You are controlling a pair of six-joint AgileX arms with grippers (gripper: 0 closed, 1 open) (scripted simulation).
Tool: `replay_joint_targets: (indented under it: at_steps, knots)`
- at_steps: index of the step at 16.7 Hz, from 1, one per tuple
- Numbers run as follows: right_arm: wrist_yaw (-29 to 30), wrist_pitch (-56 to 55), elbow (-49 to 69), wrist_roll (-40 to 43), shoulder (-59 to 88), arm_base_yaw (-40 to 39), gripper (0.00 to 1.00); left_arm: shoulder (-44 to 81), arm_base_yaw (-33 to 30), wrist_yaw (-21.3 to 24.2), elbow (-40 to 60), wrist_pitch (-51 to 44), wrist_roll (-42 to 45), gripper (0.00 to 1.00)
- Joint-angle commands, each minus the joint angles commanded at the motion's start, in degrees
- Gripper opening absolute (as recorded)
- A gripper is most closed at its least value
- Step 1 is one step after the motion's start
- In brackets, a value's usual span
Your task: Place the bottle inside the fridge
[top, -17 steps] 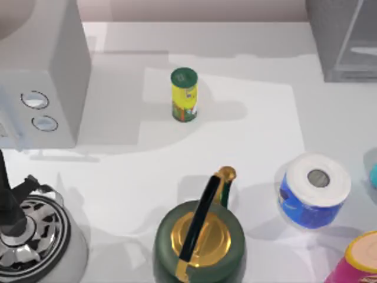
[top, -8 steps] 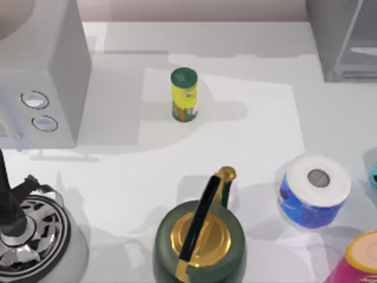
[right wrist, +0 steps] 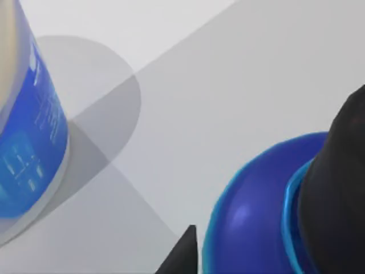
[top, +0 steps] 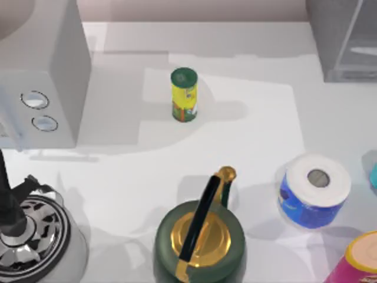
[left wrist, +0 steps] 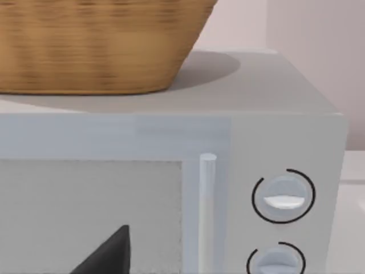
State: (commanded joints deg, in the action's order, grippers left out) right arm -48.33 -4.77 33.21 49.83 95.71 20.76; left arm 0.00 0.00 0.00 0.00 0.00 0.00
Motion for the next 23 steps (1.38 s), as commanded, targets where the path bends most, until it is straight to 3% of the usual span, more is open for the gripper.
replay_joint_targets:
  at_steps: [3, 4, 15, 23]
  knots:
    - [0.00, 0.00, 0.00, 0.00, 0.00, 0.00, 0.03, 0.00, 0.00, 0.00, 0.00, 0.00, 0.00, 1.00]
    - [0.00, 0.00, 0.00, 0.00, 0.00, 0.00, 0.01, 0.00, 0.00, 0.00, 0.00, 0.00, 0.00, 1.00]
    - [-0.34, 2.11, 1.27, 1.51, 0.87, 1.23, 0.01, 0.00, 0.00, 0.00, 0.00, 0.00, 0.00, 1.00]
    - [-4.00, 29.20, 16.39, 20.12, 4.26, 12.34, 0.01, 0.00, 0.00, 0.00, 0.00, 0.00, 0.00, 1.00]
